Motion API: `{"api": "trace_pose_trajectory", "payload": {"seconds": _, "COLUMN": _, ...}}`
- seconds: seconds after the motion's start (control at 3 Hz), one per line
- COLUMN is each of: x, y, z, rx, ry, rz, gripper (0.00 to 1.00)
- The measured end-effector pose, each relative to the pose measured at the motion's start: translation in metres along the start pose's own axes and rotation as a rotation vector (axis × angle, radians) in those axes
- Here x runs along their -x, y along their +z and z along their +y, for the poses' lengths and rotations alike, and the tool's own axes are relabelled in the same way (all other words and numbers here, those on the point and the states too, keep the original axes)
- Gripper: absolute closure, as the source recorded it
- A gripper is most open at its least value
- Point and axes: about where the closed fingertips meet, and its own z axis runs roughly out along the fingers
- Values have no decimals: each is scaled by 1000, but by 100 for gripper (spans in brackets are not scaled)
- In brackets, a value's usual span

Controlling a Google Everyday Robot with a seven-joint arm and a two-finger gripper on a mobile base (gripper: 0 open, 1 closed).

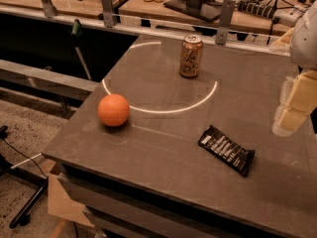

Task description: Move orange can near orange

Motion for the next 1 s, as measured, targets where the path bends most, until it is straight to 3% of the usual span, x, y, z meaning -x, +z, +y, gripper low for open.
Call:
{"api": "trace_pose_trajectory", "payload": {"seconds": 0.33, "x": 0, "y": 0, "z": 0, "rx": 0, "ry": 0, "rz": 0, "gripper": 0}}
{"api": "trace_pose_trajectory", "payload": {"seconds": 0.67, "x": 0, "y": -2, "z": 1, "rx": 11, "ry": 24, "rz": -67, "gripper": 0}}
{"api": "trace_pose_trajectory", "payload": {"seconds": 1.0, "x": -28, "y": 17, "z": -14, "rx": 15, "ry": 131, "rz": -260, "gripper": 0}}
